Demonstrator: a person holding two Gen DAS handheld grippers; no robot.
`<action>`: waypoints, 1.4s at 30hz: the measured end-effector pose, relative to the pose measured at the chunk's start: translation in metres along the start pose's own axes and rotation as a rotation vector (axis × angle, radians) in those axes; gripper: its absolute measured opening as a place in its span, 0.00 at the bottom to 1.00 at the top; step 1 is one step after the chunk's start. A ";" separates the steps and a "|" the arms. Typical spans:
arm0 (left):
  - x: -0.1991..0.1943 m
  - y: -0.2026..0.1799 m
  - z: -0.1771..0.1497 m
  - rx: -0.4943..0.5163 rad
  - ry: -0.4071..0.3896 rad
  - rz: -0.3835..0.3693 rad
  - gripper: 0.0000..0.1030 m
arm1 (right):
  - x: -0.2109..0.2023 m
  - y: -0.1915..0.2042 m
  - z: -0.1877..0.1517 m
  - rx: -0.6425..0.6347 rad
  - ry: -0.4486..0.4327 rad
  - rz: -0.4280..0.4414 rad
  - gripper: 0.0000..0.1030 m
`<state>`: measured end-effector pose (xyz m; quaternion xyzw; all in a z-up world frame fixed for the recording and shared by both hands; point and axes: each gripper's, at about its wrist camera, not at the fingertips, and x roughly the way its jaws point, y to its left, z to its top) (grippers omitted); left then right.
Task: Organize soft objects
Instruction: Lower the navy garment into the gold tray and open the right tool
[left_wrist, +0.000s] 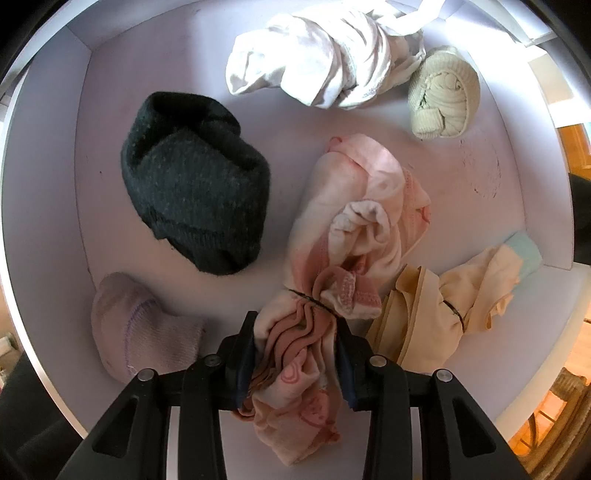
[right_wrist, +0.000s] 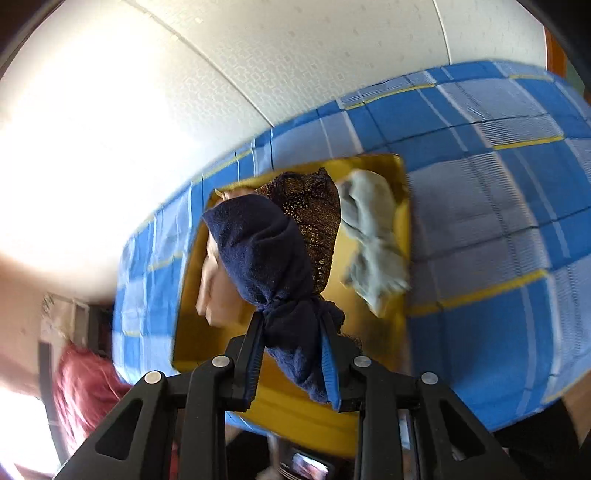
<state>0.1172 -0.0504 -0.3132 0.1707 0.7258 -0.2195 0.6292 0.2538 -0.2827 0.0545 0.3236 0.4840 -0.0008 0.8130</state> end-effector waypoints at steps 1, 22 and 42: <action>0.000 0.001 0.000 -0.002 0.001 -0.004 0.37 | 0.003 0.000 0.004 0.019 -0.003 0.006 0.27; 0.006 -0.002 0.000 -0.014 0.010 -0.027 0.37 | 0.115 0.026 0.046 0.094 -0.002 -0.018 0.33; 0.007 -0.015 -0.002 0.009 -0.004 0.014 0.37 | 0.005 0.018 -0.035 -0.354 -0.082 -0.024 0.34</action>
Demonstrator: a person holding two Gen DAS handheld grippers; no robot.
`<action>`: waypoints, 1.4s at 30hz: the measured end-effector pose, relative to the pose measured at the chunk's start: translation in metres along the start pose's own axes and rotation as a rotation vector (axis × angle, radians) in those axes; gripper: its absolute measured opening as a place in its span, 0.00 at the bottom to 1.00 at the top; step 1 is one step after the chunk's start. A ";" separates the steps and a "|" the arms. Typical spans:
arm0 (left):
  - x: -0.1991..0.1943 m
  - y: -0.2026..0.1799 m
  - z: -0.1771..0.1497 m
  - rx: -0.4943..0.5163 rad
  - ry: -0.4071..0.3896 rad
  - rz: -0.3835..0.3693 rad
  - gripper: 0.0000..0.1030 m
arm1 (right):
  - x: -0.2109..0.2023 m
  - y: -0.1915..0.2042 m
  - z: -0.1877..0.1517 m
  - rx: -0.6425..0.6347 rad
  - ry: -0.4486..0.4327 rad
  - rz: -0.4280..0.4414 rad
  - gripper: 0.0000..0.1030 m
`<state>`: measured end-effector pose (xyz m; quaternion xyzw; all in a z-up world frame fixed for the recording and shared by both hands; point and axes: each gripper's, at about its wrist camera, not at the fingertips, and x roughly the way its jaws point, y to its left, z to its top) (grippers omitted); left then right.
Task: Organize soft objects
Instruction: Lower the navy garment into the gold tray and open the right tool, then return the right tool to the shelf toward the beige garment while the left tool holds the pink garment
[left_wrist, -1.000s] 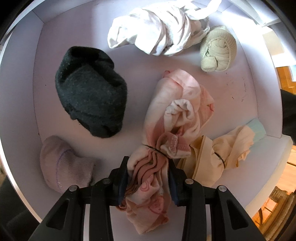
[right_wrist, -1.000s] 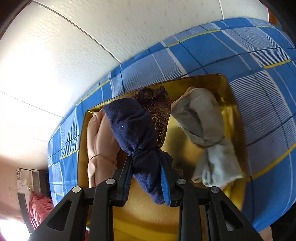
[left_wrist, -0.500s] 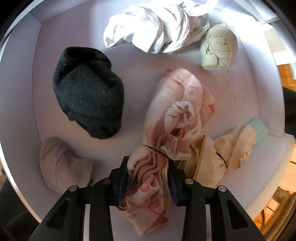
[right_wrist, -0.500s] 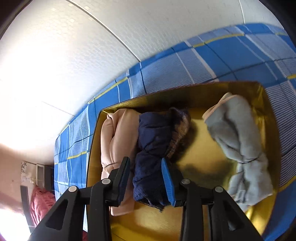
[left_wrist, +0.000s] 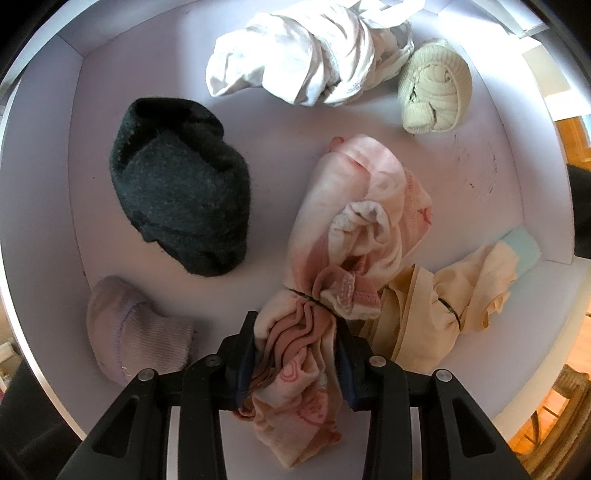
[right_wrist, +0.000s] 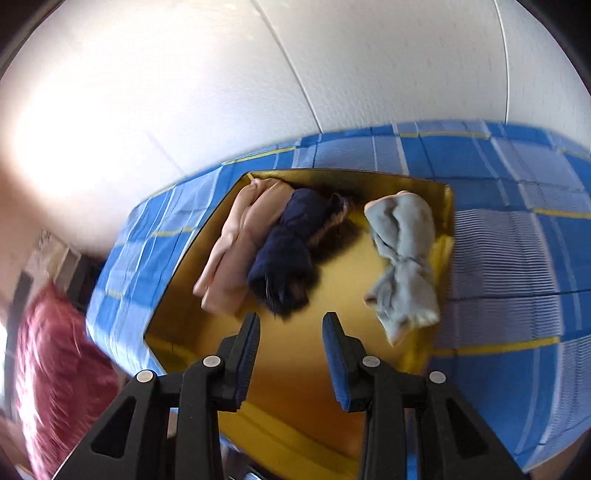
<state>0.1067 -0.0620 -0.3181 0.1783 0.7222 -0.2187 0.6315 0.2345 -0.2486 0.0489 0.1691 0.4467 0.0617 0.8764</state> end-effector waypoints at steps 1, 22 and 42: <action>-0.001 -0.001 0.000 -0.001 -0.001 0.003 0.37 | -0.008 0.002 -0.009 -0.024 -0.008 -0.003 0.34; -0.008 0.000 -0.015 -0.040 -0.023 0.016 0.36 | 0.038 -0.047 -0.265 -0.219 0.349 -0.093 0.35; -0.010 0.021 -0.029 -0.061 -0.023 0.017 0.36 | 0.151 -0.090 -0.311 -0.170 0.661 -0.296 0.39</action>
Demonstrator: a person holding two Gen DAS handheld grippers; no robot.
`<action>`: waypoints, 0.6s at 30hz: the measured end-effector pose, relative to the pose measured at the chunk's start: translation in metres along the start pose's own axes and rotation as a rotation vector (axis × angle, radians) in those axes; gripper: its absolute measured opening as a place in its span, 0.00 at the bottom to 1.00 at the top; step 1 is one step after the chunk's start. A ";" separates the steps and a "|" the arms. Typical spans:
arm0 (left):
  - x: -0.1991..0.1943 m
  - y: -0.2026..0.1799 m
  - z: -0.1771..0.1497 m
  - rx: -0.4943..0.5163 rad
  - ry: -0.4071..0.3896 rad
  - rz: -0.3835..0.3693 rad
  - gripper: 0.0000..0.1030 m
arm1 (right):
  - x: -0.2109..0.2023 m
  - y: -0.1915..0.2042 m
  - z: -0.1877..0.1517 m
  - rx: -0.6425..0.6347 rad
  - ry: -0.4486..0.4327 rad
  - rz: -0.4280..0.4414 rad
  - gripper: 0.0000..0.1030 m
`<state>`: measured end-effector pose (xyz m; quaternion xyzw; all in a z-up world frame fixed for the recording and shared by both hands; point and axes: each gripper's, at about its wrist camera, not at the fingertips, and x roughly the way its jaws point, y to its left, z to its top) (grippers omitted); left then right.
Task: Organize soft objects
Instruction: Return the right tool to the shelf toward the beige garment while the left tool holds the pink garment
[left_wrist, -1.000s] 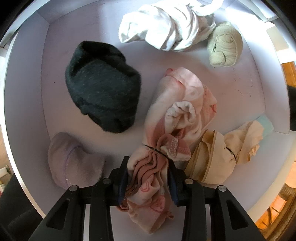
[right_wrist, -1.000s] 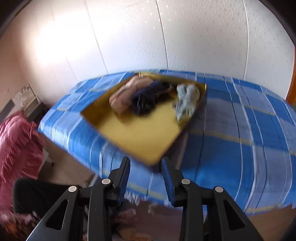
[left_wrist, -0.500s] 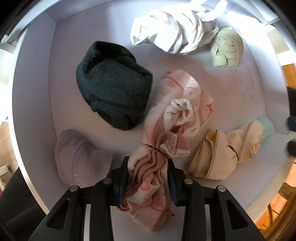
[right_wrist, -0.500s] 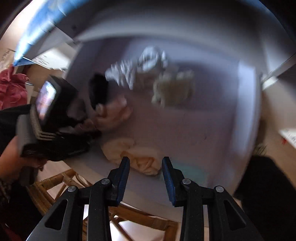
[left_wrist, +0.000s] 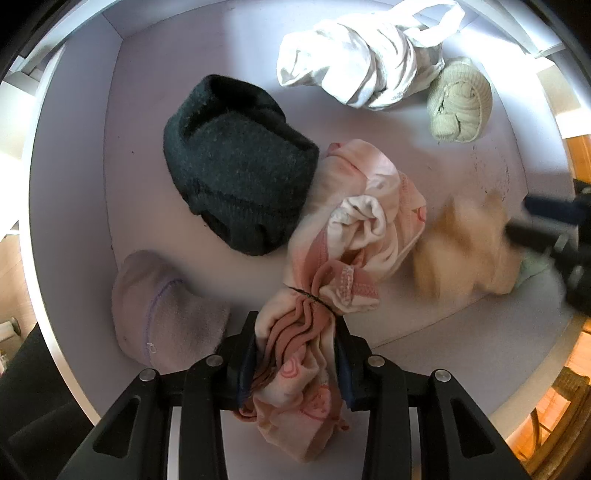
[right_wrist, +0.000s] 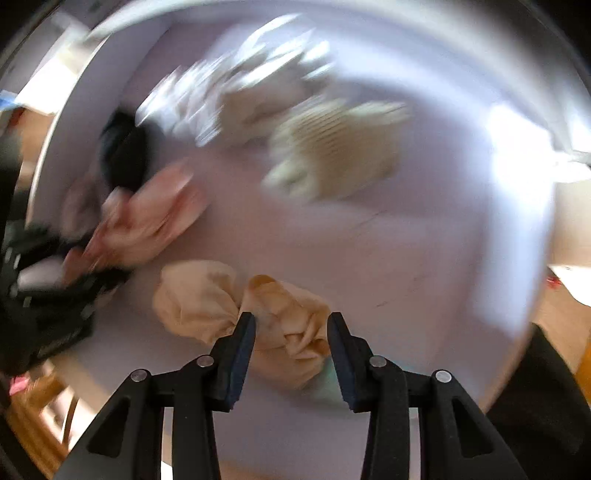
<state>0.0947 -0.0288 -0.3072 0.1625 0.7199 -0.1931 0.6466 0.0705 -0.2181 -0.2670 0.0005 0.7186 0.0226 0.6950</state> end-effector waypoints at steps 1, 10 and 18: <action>0.002 -0.001 0.002 0.000 0.002 0.000 0.36 | -0.004 -0.006 0.001 0.019 -0.011 0.006 0.39; -0.007 -0.002 0.002 -0.022 -0.040 -0.024 0.36 | -0.011 0.009 -0.005 -0.114 -0.018 0.224 0.44; -0.018 0.010 -0.006 -0.065 -0.073 -0.047 0.36 | 0.019 0.037 -0.009 -0.240 -0.022 0.068 0.49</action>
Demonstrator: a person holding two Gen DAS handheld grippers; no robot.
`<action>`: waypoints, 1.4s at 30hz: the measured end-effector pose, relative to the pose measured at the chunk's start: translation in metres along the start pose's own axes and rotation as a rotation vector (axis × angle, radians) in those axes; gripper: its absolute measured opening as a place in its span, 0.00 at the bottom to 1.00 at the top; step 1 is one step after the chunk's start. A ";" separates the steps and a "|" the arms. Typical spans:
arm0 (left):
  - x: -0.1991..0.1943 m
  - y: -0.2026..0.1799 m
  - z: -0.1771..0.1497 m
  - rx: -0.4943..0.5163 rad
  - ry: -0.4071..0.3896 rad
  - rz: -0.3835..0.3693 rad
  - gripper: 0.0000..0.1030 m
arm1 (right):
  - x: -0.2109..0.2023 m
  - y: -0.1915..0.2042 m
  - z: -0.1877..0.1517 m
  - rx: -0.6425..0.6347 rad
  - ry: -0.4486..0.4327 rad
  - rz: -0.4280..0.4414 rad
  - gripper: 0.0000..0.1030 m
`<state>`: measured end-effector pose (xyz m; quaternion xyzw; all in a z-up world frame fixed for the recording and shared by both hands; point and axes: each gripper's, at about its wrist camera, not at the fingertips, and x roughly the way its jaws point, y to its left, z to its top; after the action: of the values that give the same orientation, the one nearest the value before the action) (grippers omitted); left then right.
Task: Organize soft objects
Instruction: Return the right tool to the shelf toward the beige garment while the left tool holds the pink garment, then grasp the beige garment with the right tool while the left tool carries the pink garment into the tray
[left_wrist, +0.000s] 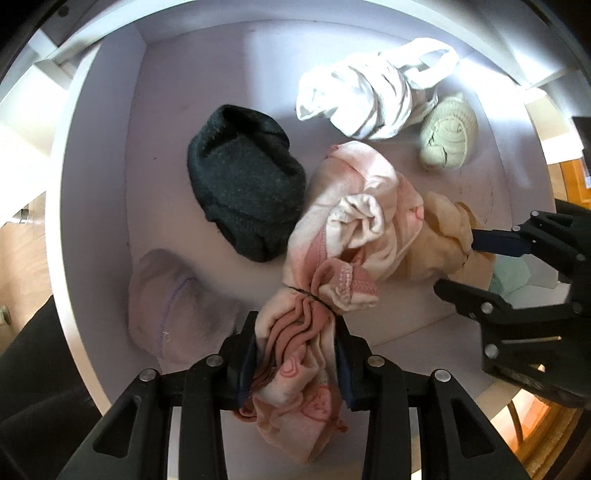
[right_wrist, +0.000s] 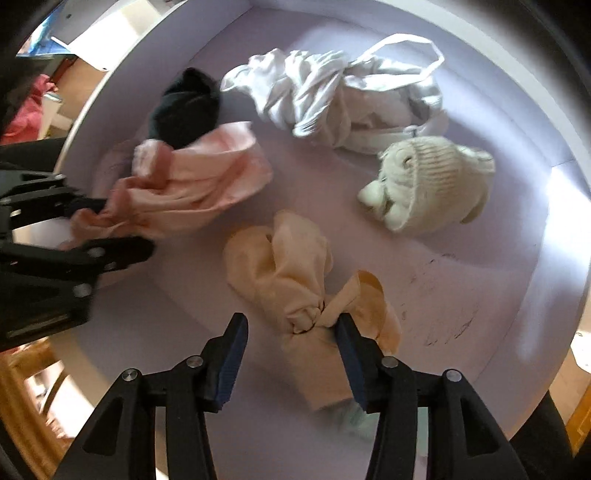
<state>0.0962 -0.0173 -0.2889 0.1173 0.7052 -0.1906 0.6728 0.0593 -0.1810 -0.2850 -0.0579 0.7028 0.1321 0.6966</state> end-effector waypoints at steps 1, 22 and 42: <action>-0.002 0.002 0.000 -0.006 -0.007 -0.001 0.36 | 0.001 -0.002 -0.001 0.005 -0.006 -0.004 0.48; -0.110 -0.042 -0.039 0.169 -0.371 0.015 0.36 | 0.009 -0.073 -0.020 0.339 0.070 -0.170 0.31; -0.262 -0.063 -0.036 0.202 -0.617 -0.105 0.36 | 0.020 -0.078 -0.019 0.424 0.054 -0.117 0.31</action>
<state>0.0543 -0.0352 -0.0211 0.0837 0.4507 -0.3205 0.8290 0.0611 -0.2584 -0.3131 0.0458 0.7288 -0.0611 0.6804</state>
